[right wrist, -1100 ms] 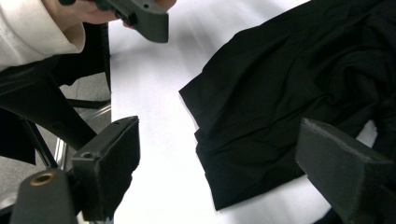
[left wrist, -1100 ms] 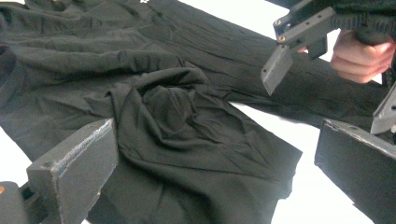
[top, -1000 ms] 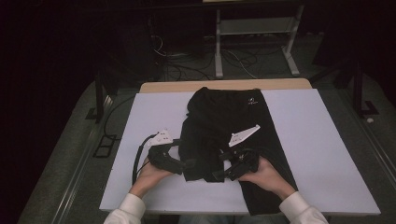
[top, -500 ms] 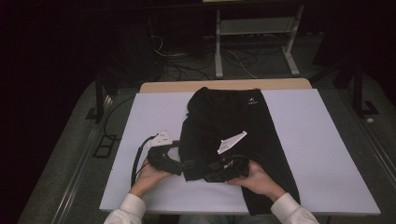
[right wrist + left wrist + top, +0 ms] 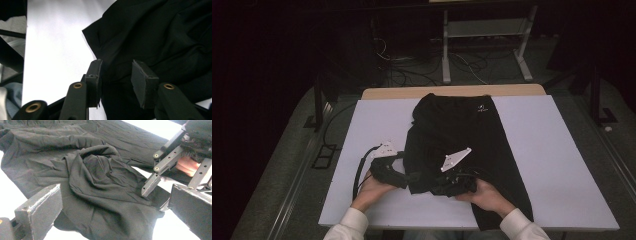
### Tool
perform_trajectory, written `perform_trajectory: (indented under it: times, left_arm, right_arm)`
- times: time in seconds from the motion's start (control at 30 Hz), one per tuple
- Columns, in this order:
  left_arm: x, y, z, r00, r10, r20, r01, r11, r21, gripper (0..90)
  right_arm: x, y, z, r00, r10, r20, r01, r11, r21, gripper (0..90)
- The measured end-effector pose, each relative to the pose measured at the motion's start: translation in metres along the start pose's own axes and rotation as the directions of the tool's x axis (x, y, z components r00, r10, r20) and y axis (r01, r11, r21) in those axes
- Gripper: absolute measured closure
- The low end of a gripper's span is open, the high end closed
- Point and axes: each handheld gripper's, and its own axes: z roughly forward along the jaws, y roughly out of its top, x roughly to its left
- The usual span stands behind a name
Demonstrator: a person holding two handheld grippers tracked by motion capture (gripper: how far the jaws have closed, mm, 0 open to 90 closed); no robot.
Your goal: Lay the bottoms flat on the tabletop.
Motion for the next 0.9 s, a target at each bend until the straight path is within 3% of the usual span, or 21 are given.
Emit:
perform_trajectory:
  times: [0.17,0.3,0.47,0.57,0.7,0.9]
  left_arm:
    - [0.000,0.000,0.000,1.0000,0.000,0.000,0.000,1.0000,0.005,0.0]
    - [0.000,0.000,0.000,1.0000,0.000,0.001,0.000,1.0000,0.005,0.0]
    - [0.000,-0.001,0.000,1.0000,-0.001,0.001,0.001,1.0000,0.002,0.0]
    - [0.000,0.000,-0.001,1.0000,-0.004,-0.003,0.004,1.0000,-0.005,0.0]
    - [0.000,0.000,-0.002,1.0000,-0.001,-0.002,0.001,1.0000,-0.006,0.0]
    - [-0.001,0.000,-0.002,1.0000,0.003,0.007,-0.003,0.9999,-0.014,0.0]
  right_arm:
    - [0.003,-0.003,-0.001,0.9989,-0.020,0.043,0.021,1.000,-0.005,71.1]
    - [-0.002,-0.002,-0.001,0.9990,0.024,0.039,-0.024,1.000,-0.003,83.6]
    - [-0.010,-0.003,-0.003,0.9959,0.091,0.007,-0.091,0.996,-0.007,86.8]
    - [-0.012,-0.003,-0.008,0.9952,0.097,0.015,-0.096,0.995,-0.024,88.2]
    - [-0.021,-0.003,-0.020,0.9889,0.148,0.000,-0.148,0.986,-0.081,88.7]
    - [-0.036,-0.004,-0.046,0.9746,0.223,-0.019,-0.223,0.959,-0.173,88.8]
